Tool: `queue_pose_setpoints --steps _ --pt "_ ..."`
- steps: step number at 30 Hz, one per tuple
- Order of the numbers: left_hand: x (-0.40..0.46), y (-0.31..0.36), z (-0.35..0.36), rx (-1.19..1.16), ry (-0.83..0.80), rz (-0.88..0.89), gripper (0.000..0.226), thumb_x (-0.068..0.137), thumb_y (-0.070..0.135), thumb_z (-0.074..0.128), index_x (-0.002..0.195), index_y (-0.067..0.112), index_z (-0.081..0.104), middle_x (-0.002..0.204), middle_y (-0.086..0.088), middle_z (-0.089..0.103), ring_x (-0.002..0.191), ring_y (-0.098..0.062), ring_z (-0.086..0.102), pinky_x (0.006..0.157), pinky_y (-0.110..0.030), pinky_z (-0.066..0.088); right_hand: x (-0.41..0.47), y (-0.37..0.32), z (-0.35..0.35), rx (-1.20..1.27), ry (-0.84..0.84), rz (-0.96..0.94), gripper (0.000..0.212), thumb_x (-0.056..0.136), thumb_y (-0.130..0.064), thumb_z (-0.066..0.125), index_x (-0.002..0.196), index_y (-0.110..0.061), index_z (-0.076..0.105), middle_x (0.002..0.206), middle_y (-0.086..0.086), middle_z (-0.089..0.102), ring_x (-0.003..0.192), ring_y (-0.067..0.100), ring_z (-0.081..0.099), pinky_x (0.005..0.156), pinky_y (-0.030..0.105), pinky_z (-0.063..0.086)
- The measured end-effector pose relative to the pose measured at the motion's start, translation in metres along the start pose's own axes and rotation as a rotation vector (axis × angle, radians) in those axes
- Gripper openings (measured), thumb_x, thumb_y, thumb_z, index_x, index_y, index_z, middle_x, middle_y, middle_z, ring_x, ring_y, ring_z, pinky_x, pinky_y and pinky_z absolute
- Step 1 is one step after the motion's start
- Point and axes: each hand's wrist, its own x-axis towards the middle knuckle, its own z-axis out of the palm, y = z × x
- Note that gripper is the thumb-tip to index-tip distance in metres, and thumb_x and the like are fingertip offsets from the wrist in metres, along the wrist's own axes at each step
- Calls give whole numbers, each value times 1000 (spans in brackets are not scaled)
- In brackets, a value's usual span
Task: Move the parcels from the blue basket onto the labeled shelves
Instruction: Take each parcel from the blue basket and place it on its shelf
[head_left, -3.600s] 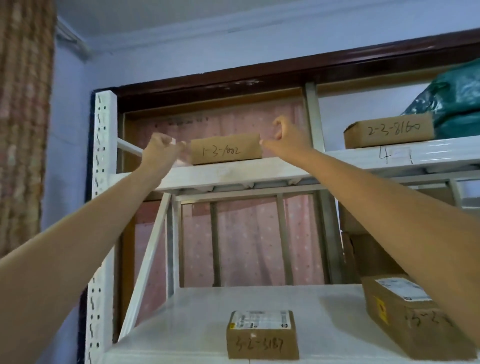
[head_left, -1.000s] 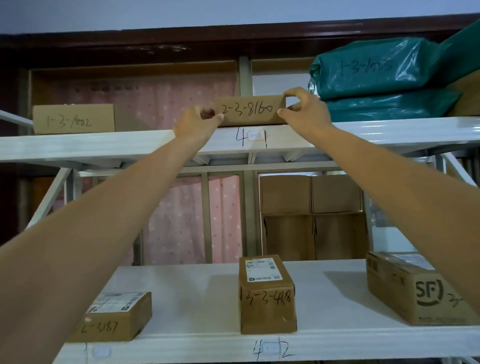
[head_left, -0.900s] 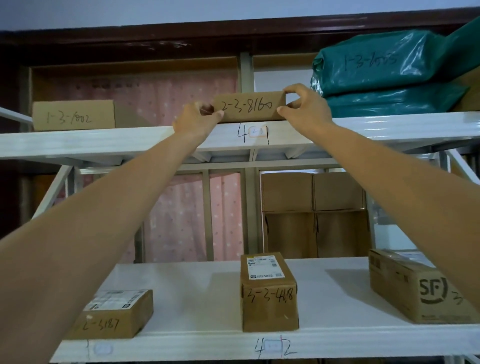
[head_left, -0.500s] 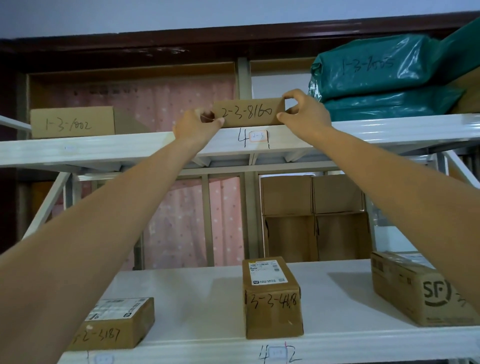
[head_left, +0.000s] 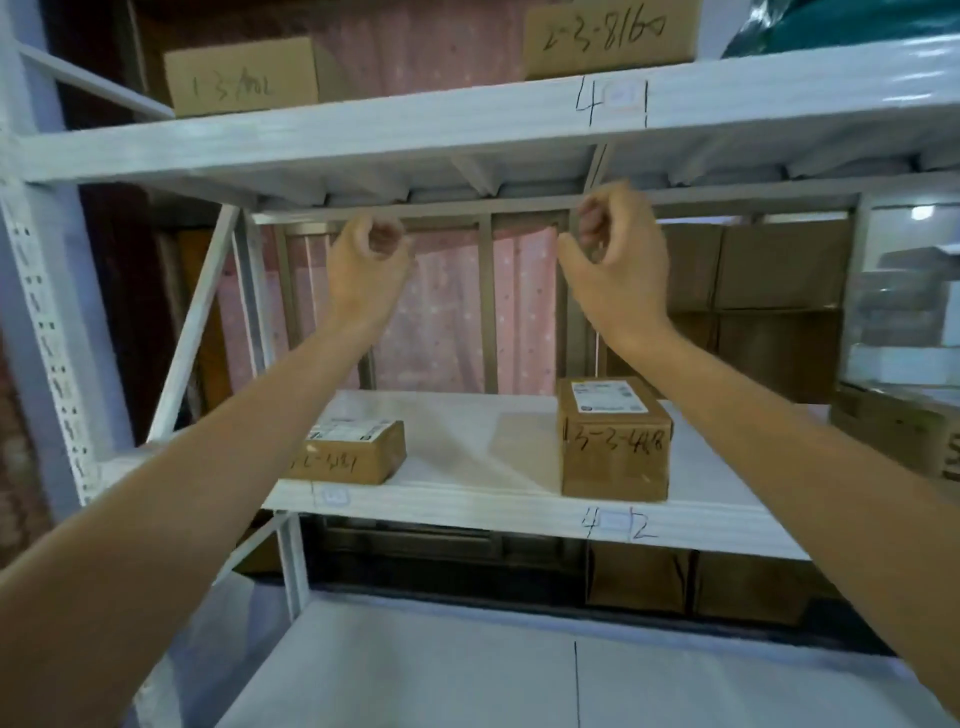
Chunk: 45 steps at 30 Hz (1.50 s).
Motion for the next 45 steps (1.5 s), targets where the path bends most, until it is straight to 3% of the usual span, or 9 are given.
queue_pose_setpoints --steps 3,10,14,21,23,27,30,39,45 --pt "-34 -67 -23 127 -71 -244 17 88 14 63 103 10 60 97 3 60 85 -6 56 78 -22 46 -50 11 47 -20 -329 167 28 83 -22 66 108 -13 58 103 7 59 85 20 60 80 44 54" --pt "-58 -181 -95 310 -142 -559 44 87 31 64 127 15 53 130 -10 54 117 -27 53 97 -37 41 -127 13 151 -14 -783 409 76 77 -42 76 142 -28 39 136 12 51 118 29 56 95 39 50" --pt "-68 -217 -116 140 -304 -643 56 88 40 63 135 15 42 136 -5 46 122 -24 46 97 -33 35 -156 14 189 123 -798 512 87 73 -41 81 145 -33 33 142 9 48 124 22 50 90 27 45" --pt "-88 -261 -149 -129 -673 -543 68 80 22 75 140 20 43 135 -1 52 109 -19 62 95 -34 47 -182 14 200 121 -708 472 72 76 -34 81 135 -43 41 137 -7 54 92 -14 52 63 -3 42" --pt "-90 -262 -147 -173 -704 -501 65 79 17 75 137 19 46 131 -1 55 105 -16 65 92 -31 50 -182 11 199 105 -717 467 68 78 -32 80 134 -41 43 139 -7 53 99 -7 54 75 1 45" --pt "-91 -262 -139 -178 -731 -427 55 81 12 74 131 14 51 121 -2 63 101 -15 65 91 -26 53 -181 5 199 86 -718 507 70 81 -27 78 140 -31 42 140 -1 54 121 20 57 101 42 51" --pt "-88 -262 -134 -132 -743 -397 53 83 13 72 131 13 51 123 -5 63 103 -17 65 87 -20 53 -178 3 201 49 -713 514 70 82 -27 77 142 -31 41 140 -1 54 125 21 54 105 44 47" --pt "-86 -260 -131 -70 -759 -426 55 84 16 71 134 13 48 128 -8 62 111 -26 63 101 -43 49 -177 9 205 2 -739 545 72 83 -32 75 144 -36 35 142 -3 53 131 22 49 109 51 42" --pt "-76 -256 -135 -84 -759 -472 63 82 23 74 137 15 45 135 -3 54 117 -22 56 98 -36 47 -168 5 197 65 -721 608 94 80 -35 77 151 -37 17 155 5 35 135 26 45 107 43 41"
